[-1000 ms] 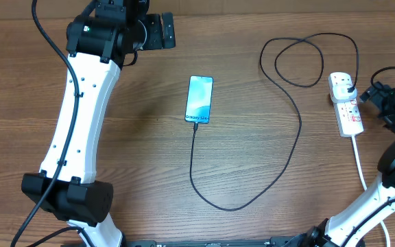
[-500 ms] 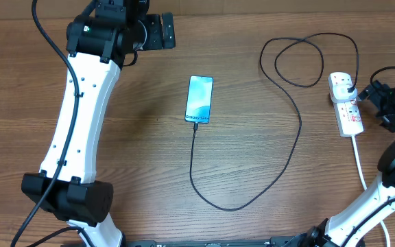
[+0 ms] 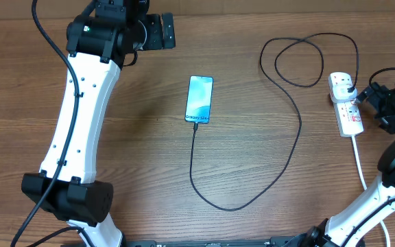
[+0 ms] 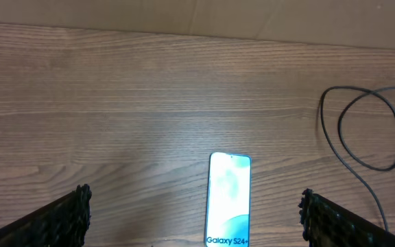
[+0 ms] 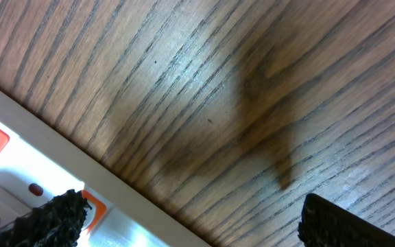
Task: Plug charger to phone and switch on socket
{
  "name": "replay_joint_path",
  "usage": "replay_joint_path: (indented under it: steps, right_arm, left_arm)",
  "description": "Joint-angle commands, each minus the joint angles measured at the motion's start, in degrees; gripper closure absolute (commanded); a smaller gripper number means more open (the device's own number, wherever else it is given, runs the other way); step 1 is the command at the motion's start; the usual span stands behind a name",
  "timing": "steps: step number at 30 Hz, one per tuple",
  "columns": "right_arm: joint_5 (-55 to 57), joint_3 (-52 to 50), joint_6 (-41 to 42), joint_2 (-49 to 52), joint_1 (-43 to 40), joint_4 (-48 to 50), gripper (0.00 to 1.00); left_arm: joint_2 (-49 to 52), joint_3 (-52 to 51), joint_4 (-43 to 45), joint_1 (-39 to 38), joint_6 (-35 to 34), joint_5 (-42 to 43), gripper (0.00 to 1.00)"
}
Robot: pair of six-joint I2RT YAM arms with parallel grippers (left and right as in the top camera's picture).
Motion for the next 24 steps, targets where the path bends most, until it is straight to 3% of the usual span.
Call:
replay_joint_path:
  steps: [1, 24]
  right_arm:
    - [-0.33, -0.35, -0.07, 0.83, 0.2, -0.04, 0.0]
    - [-3.69, -0.39, -0.09, 0.94, 0.2, -1.62, 0.0]
  left_arm:
    - [0.24, -0.09, 0.17, -0.15, 0.28, -0.48, 0.0]
    - [0.24, -0.09, 0.17, -0.15, 0.28, -0.48, 0.0]
